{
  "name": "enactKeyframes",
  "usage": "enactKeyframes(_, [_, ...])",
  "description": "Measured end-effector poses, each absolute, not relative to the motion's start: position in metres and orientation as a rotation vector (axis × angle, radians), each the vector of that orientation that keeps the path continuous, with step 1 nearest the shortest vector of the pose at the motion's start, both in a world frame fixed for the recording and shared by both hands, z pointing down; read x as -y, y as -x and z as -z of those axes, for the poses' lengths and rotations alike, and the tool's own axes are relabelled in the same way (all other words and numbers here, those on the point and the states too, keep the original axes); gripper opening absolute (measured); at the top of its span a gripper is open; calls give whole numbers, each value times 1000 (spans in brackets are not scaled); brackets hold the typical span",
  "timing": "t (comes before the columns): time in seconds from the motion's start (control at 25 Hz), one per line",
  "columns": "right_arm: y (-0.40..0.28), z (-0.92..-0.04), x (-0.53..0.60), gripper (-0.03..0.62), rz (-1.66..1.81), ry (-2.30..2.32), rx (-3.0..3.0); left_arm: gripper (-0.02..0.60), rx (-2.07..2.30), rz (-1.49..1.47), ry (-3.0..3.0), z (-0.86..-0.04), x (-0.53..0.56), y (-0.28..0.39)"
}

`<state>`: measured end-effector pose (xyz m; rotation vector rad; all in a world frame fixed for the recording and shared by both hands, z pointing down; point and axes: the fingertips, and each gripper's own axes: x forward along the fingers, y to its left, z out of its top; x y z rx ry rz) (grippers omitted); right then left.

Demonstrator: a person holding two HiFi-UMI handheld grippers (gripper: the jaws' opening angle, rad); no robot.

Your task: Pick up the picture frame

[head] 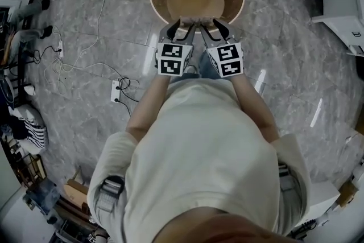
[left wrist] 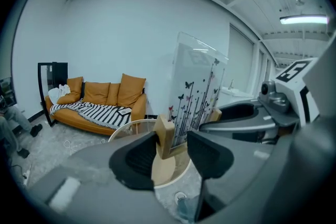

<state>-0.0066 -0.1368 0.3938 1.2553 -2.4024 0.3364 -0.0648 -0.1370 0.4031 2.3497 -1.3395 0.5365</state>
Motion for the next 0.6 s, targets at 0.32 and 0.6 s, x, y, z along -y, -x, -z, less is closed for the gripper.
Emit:
enactKeyframes(0.32, [16,-376,121,167,-312,-1268,2440,184,1365,-535,-2383,-384,122,75])
enactKeyframes(0.6, [21,-375,120,166,-300,-1267,2451,184,1376,-523,-2390,-384,120,80])
